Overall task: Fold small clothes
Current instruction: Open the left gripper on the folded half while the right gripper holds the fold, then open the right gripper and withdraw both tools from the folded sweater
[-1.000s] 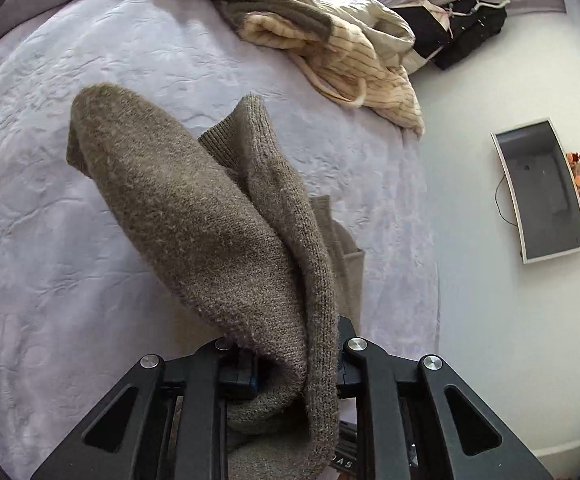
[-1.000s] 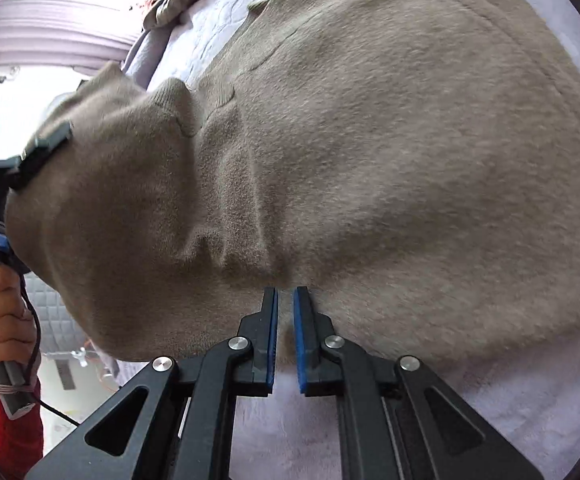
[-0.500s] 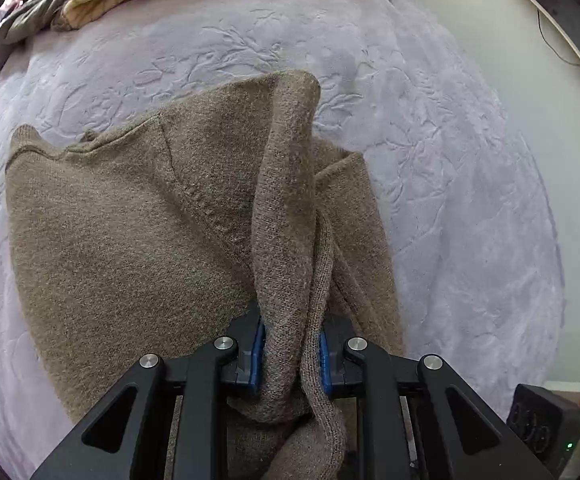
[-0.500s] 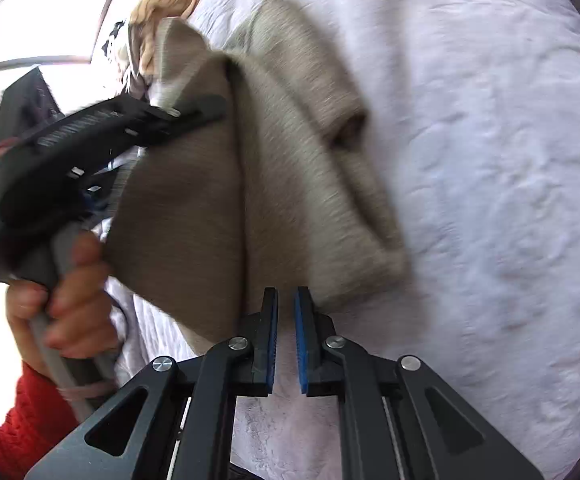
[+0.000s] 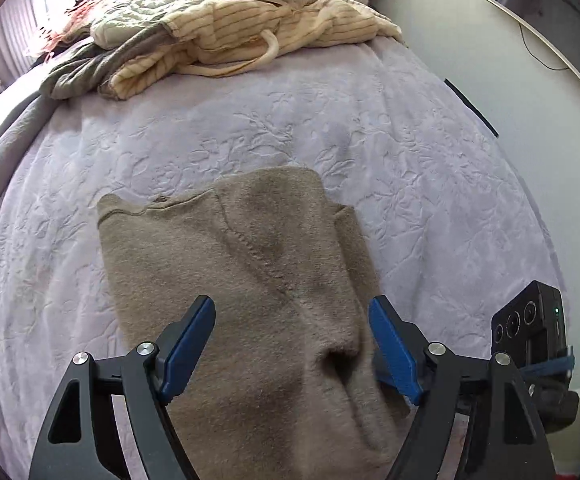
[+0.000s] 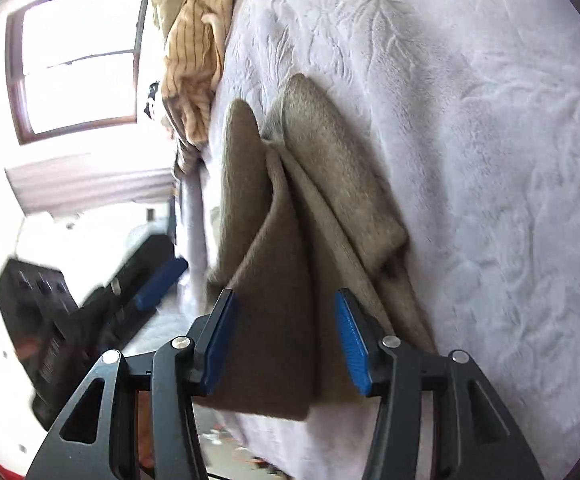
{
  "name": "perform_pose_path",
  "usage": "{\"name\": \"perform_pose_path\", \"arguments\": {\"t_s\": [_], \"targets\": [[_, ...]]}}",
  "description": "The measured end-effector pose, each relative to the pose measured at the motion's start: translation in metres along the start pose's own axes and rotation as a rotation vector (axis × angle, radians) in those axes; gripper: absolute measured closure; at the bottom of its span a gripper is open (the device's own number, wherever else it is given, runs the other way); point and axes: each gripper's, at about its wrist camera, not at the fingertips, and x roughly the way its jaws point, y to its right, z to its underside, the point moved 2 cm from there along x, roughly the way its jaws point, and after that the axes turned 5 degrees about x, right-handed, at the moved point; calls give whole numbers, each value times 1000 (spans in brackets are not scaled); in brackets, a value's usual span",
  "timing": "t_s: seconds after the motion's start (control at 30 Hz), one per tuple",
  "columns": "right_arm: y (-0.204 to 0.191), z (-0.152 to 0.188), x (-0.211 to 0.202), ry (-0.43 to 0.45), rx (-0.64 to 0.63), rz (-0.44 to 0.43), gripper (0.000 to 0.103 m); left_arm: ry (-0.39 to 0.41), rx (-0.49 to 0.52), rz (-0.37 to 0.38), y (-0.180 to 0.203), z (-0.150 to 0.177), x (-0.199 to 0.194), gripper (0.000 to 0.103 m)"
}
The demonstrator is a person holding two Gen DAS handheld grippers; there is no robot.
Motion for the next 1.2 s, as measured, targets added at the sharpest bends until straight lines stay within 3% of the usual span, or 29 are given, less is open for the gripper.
{"name": "perform_pose_path", "arguments": {"t_s": [0.2, 0.37, 0.43, 0.47, 0.5, 0.53, 0.67, 0.77, 0.87, 0.93, 1.03, 1.2], "targets": [[1, -21, 9, -42, 103, -129, 43, -26, -160, -121, -59, 14, 21, 22], [-34, -38, 41, -112, -44, 6, 43, -74, -237, -255, -102, 32, 43, 22], [-51, -41, 56, -128, -151, 134, 59, -74, -266, -271, -114, 36, 48, 22], [-59, -41, 62, -125, -219, 233, 89, -74, -276, -283, -117, 36, 49, 22], [-68, -40, 65, -113, -285, 320, 89, -74, -278, -305, -120, 35, 48, 22], [-79, -37, 65, -99, -345, 348, 89, -68, -272, -336, -121, 34, 45, 22], [-118, -28, 46, -12, -499, 316, 89, -37, -238, -342, -118, 30, 35, 22], [-97, -37, 33, 28, -457, 350, 89, -67, -185, -329, -109, 31, 48, 22], [-50, -52, 34, 16, -342, 398, 89, -87, -131, -338, -97, 37, 68, 22], [-33, -58, 33, 19, -285, 362, 87, -71, -121, -345, -95, 39, 71, 20], [-29, -55, 20, 21, -275, 360, 85, -73, -120, -343, -100, 39, 68, 15], [-44, -48, 3, 35, -347, 463, 80, -90, -126, -329, -106, 41, 53, 15]]}}
